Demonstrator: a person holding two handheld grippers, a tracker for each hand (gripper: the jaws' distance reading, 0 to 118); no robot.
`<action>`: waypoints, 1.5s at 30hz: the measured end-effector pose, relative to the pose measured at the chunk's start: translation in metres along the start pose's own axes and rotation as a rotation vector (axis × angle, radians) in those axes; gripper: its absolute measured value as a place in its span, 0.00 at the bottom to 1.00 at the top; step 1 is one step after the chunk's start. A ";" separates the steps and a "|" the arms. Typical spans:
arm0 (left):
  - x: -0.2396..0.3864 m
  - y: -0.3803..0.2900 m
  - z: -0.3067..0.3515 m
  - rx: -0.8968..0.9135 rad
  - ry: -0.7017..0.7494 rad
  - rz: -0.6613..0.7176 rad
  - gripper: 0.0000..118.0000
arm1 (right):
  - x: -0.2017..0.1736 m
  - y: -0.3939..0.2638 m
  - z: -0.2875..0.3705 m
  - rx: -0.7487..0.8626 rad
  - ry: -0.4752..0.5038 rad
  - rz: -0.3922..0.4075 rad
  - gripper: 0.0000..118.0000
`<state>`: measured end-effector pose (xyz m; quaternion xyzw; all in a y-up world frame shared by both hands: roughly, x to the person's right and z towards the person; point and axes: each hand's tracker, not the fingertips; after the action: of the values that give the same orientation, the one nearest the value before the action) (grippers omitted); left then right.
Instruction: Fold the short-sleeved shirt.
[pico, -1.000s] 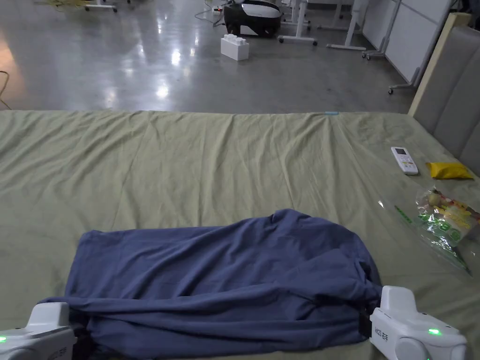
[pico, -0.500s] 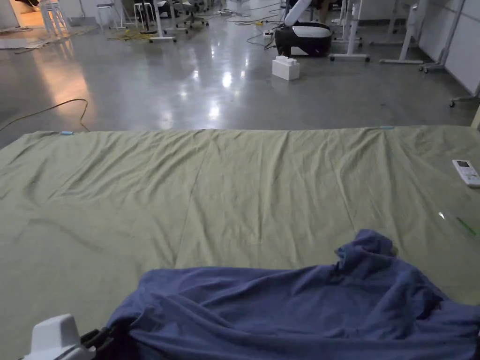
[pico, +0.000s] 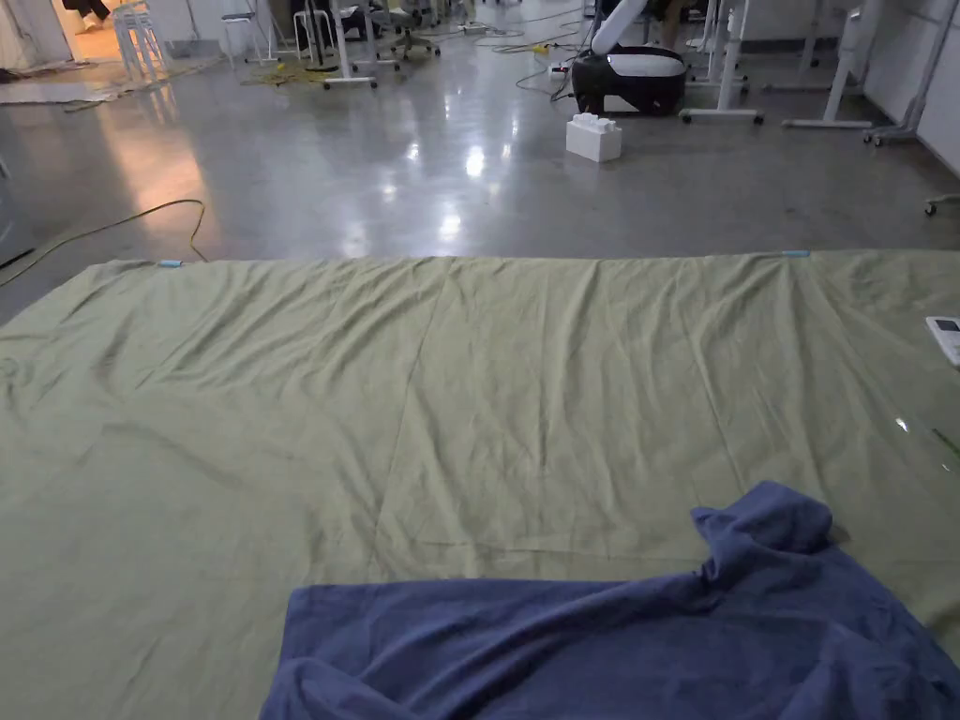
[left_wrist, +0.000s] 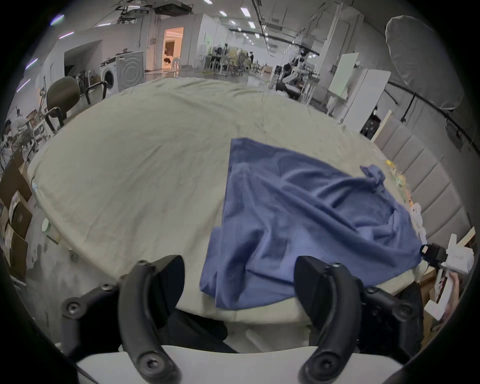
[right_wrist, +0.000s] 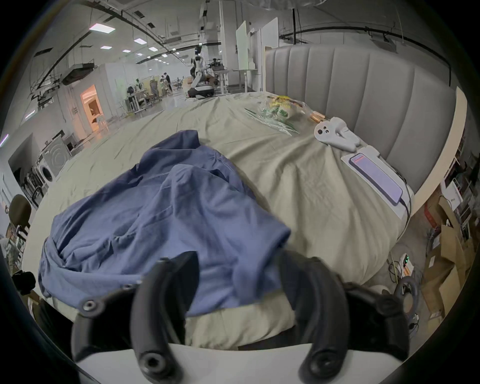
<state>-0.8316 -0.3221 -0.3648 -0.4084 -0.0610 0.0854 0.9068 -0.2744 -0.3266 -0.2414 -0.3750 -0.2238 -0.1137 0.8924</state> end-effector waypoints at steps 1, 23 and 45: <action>-0.002 0.005 0.009 0.049 -0.016 0.016 0.75 | 0.002 0.002 0.005 0.027 0.020 -0.019 0.58; 0.127 0.053 0.185 0.765 -0.028 -0.408 0.53 | -0.070 0.059 0.173 0.705 0.406 0.204 0.44; 0.114 0.056 0.184 0.715 -0.104 -0.334 0.01 | -0.080 0.057 0.178 0.702 0.424 0.236 0.00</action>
<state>-0.7589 -0.1280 -0.2811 -0.0465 -0.1388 -0.0270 0.9889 -0.3796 -0.1558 -0.2052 -0.0400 -0.0161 -0.0024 0.9991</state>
